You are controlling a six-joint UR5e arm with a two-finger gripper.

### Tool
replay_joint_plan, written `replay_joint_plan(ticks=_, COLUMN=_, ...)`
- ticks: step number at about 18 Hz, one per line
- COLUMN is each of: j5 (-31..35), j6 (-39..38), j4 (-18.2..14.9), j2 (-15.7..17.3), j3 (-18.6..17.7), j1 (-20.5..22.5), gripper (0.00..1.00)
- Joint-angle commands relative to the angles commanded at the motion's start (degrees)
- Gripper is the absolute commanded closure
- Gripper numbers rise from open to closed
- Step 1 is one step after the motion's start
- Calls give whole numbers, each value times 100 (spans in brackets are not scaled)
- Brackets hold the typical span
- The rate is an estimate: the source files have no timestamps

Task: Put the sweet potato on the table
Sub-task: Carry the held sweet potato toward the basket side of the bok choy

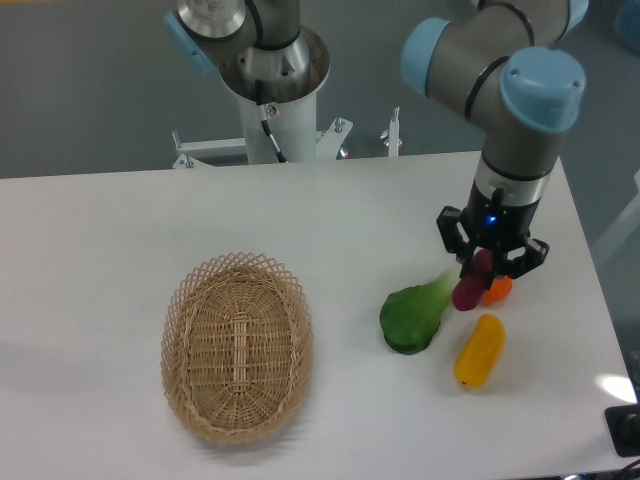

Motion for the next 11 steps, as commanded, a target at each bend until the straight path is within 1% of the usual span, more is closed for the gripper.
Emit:
replay_joint_plan(ticks=2, j5=0, j6=-413, j4=273, j2=-53, j3=-61, j1=-185, gripper=76)
replay_joint_plan(ticks=7, j5=9, j6=-1407, j4=861, j2=-369, j3=-53, j1=-659, gripper=75)
replay_joint_plan(ticks=10, j5=18, j6=-1750, j4=1371, j2=-720, j3=-62, j1=-879, gripper=75)
replay_joint_plan(ticks=11, j5=26, j6=-1760, j4=1468, j2=-843, j3=-53, j1=-941, gripper=75)
